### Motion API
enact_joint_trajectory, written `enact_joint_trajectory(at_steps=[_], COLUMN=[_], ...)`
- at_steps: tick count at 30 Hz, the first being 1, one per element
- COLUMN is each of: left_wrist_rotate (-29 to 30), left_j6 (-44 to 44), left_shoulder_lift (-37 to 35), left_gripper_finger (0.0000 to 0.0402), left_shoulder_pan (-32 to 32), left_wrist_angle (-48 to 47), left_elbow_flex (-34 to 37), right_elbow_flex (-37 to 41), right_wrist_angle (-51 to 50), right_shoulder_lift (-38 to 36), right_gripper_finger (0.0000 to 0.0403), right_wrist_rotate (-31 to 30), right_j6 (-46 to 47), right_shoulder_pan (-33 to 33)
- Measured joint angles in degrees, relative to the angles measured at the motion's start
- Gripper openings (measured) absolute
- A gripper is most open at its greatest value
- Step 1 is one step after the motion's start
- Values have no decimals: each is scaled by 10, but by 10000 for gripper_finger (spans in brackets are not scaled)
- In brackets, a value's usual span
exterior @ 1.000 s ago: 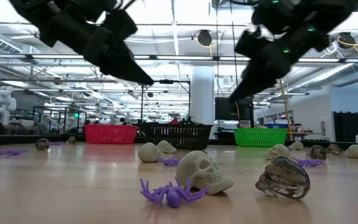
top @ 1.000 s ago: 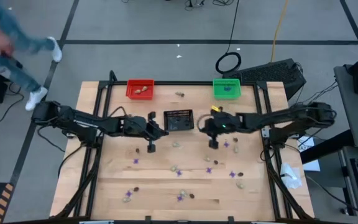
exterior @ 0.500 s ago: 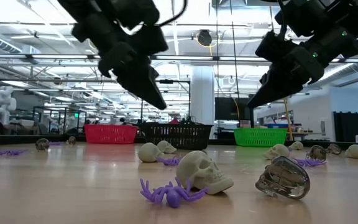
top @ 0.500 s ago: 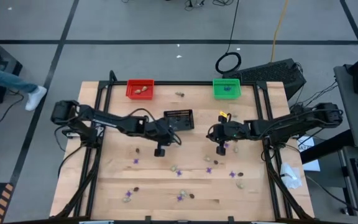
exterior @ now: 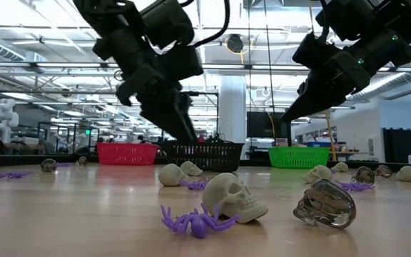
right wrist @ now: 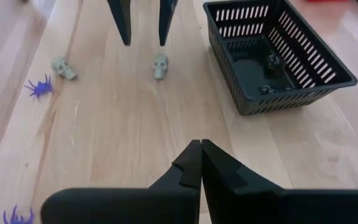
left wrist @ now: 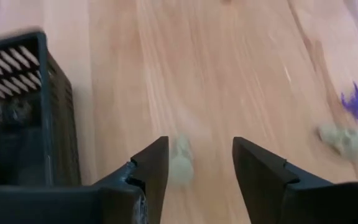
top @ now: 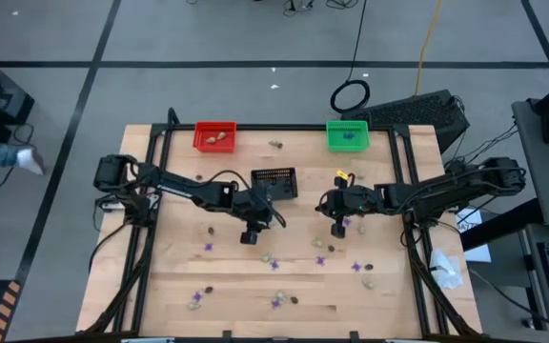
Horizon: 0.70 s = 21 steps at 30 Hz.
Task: Sort Halloween decoration
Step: Put the white skull toy into the orange bin
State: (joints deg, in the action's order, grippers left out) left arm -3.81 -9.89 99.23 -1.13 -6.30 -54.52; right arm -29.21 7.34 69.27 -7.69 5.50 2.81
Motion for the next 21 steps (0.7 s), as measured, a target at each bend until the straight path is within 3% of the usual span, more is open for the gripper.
enact_joint_trajectory(at_steps=[21], left_wrist_rotate=[41], left_j6=[-18], left_shoulder_lift=[62], left_gripper_finger=[173], left_shoulder_pan=[3], left_wrist_angle=[25], left_elbow_flex=[-4], right_elbow_flex=[0], right_wrist_angle=[7], right_shoulder_lift=[0], right_gripper_finger=[0], right_wrist_rotate=[0], right_j6=[1], right_shoulder_pan=[0])
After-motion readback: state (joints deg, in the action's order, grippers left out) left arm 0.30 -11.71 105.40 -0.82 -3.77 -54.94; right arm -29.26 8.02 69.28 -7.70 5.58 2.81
